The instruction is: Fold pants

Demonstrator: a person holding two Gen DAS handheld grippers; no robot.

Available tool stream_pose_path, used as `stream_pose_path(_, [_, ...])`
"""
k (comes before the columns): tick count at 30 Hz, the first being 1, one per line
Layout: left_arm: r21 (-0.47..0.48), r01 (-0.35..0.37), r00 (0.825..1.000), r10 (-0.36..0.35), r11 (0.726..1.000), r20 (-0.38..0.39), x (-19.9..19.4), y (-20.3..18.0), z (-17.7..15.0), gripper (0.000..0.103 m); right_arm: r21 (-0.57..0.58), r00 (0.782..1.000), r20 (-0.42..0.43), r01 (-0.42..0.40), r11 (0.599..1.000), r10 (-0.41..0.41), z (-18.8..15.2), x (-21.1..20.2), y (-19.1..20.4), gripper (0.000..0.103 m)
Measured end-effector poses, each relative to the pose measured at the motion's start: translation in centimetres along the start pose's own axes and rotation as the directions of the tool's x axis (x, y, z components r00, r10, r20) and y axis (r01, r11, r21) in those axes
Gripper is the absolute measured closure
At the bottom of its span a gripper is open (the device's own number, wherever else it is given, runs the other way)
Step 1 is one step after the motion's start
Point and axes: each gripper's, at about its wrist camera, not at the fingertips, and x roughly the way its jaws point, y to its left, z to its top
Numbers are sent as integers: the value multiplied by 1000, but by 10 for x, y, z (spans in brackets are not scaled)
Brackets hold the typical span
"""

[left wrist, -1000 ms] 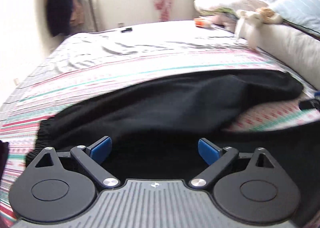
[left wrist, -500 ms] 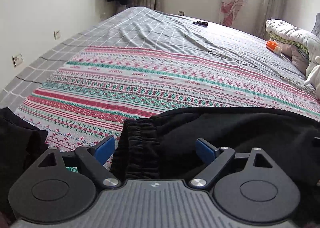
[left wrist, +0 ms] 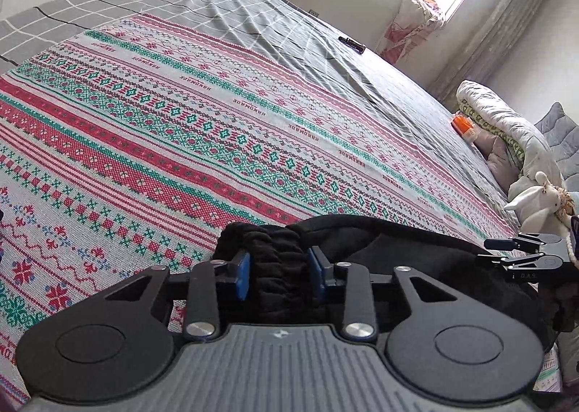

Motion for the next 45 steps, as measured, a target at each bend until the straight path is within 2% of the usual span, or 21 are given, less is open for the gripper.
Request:
stream_pose_path(6, [-22,-2,999,3,1000,43,3,8,-1,55,31,997,-31,-74,997,75,9,23,-17,49])
stream_pose_path(8, [-24,-7,999,8,1000,53,1,7,-1,58,79,991,-30,-126,989,129,11,27,-24,49])
stream_pose_path(9, [-25,-10,998,11,1000,56,0,6,-2,58,97,985,-38,-162,982,167,12,30,-27,44])
stream_pose_path(11, [-22,-21,998,22,1000,64,1,5,-2,59,69,981,-27,-190,979,192,12,31,-25,43])
stream_pose_path(12, [-20,-26,997,28,999,68,3,5,-2,59,52,980,-29,-197,979,199,12,30,-22,46])
stream_pose_path(14, [-17,-36,996,38,999,77,2,3,-2,60,25,978,-29,-204,979,205,12,29,-18,69])
stream_pose_path(15, [-17,-42,996,43,999,84,1,2,-2,62,26,974,-30,-226,974,227,13,27,-17,92])
stream_pose_path(16, [-15,-49,995,50,999,92,1,1,-3,64,23,975,-26,-221,975,222,13,26,-13,97])
stream_pose_path(17, [-14,-55,993,56,998,103,0,0,-3,65,-16,984,-9,-180,983,180,13,23,-6,101])
stream_pose_path(19, [-6,-69,988,69,998,137,-3,-4,-4,68,-77,993,45,-103,992,107,15,17,7,103])
stream_pose_path(22, [11,-89,973,85,996,216,-11,-11,-5,69,-39,992,110,-62,997,66,27,17,2,103])
stream_pose_path(24, [28,-110,962,99,994,256,-11,-14,-4,69,-26,991,124,-45,999,48,34,24,-1,103])
stream_pose_path(26, [51,-149,961,133,987,242,0,-15,-4,68,-7,994,103,-43,999,44,38,39,-1,103])
stream_pose_path(28, [65,-181,964,163,981,212,12,-15,-7,65,12,995,95,-36,999,35,34,52,1,95])
stream_pose_path(30, [60,-187,960,170,980,222,7,-15,-7,60,63,995,93,-44,997,38,33,48,-4,89])
stream_pose_path(31, [55,-191,957,174,980,233,3,-17,-6,56,86,996,86,-43,995,35,32,43,-8,79])
stream_pose_path(33, [62,-225,945,202,972,257,-8,-27,-5,49,89,994,106,22,996,-32,28,24,-15,70])
stream_pose_path(35, [87,-227,947,199,970,252,-17,-41,-2,42,104,990,115,64,993,-76,25,2,-30,64])
stream_pose_path(37, [109,-202,957,173,973,233,-23,-60,-1,32,149,987,123,88,985,-107,18,-23,-52,57])
stream_pose_path(41, [179,-101,981,67,979,185,-20,-114,-4,25,195,974,122,166,967,-191,-10,-72,-95,45])
stream_pose_path(45, [307,-29,994,-4,951,106,12,-184,-11,21,251,956,95,246,936,-277,-50,-111,-140,39])
